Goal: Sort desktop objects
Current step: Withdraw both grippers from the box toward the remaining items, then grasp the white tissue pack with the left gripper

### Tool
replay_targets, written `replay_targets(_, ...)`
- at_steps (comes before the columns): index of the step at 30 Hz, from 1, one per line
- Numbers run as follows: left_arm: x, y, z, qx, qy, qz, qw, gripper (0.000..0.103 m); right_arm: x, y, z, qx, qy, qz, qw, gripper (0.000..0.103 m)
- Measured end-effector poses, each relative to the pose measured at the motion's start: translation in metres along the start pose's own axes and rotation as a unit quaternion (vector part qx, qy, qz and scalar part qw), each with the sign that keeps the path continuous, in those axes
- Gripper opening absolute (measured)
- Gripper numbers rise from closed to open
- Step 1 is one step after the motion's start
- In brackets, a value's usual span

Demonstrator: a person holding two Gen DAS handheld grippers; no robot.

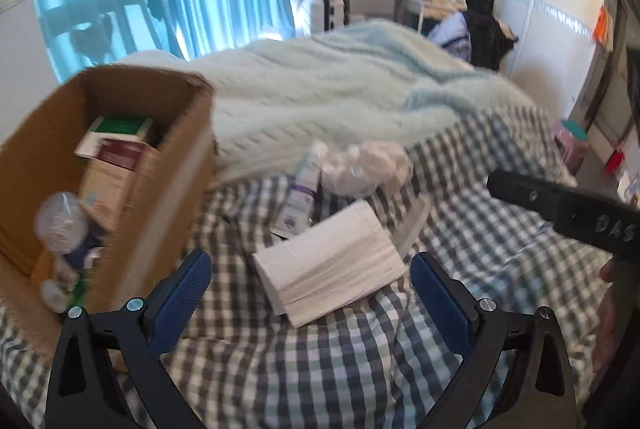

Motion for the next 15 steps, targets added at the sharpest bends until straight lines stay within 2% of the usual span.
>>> replay_targets(4,-0.009,-0.045,0.006,0.029,-0.021,0.015,0.9992,0.102,-0.006,-0.038,0.01,0.03,-0.002,-0.006,1.0,0.068)
replay_targets(9,-0.006,-0.099,0.011,0.062,-0.058,0.055,0.9949,0.102,-0.008,-0.085,0.021,0.074,-0.008,0.003,0.997,0.068)
replay_targets(10,-0.004,-0.11,0.01,0.078,-0.064,0.054,0.9934,0.102,-0.005,-0.097,0.024,0.083,-0.006,-0.002,0.997,0.067)
replay_targets(11,-0.002,-0.121,0.009,0.098,-0.067,0.05,0.9916,0.102,-0.003,-0.104,0.026,0.086,-0.004,-0.01,0.996,0.061)
replay_targets(13,0.008,-0.139,0.005,0.135,-0.045,0.02,0.9897,0.102,0.002,-0.122,0.028,0.103,0.008,-0.038,0.994,0.059)
replay_targets(15,0.017,-0.142,0.007,0.138,-0.02,-0.002,0.9903,0.101,0.006,-0.136,0.029,0.117,0.015,-0.05,0.992,0.055)
Point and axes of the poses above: each gripper's, at about its wrist camera, not at the fingertips, and y roughly against the way its jaws point, x to its left, z to its top, the point moved 4 cm from there along -y, roughly the way its jaws point, and after that the axes turned 13 degrees about x, right-handed, at the moved point
